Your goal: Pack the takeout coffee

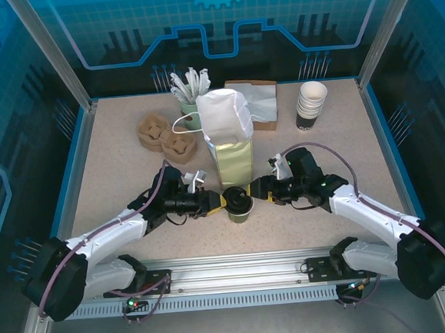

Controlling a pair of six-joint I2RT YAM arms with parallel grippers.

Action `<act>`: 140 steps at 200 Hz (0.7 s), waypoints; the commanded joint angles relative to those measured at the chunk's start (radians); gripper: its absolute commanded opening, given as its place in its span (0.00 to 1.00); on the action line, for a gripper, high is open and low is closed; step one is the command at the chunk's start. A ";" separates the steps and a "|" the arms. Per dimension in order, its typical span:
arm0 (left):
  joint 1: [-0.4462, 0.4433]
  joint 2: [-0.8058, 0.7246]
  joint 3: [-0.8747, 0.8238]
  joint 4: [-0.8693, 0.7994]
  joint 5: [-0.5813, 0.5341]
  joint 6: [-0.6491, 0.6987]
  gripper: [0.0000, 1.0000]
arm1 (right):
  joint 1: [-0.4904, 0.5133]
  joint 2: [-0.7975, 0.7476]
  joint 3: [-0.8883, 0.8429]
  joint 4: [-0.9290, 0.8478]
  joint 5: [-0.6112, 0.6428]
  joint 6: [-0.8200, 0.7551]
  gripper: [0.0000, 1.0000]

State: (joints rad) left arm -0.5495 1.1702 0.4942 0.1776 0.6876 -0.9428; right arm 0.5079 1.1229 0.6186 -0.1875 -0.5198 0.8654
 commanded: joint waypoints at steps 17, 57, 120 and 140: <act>0.008 0.023 0.010 0.034 0.036 0.013 0.22 | 0.021 0.023 0.021 0.032 -0.009 0.004 0.64; 0.008 0.033 0.002 0.029 0.036 0.021 0.24 | 0.033 0.037 0.030 0.032 -0.009 -0.004 0.65; 0.008 0.039 -0.016 0.027 0.043 0.037 0.30 | 0.046 0.034 0.045 0.004 0.001 -0.022 0.66; 0.008 0.034 -0.016 0.006 0.038 0.051 0.32 | 0.045 0.028 0.049 -0.010 0.007 -0.030 0.67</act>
State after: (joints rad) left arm -0.5495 1.2064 0.4923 0.1913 0.6979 -0.9333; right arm 0.5388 1.1587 0.6361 -0.1734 -0.5228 0.8604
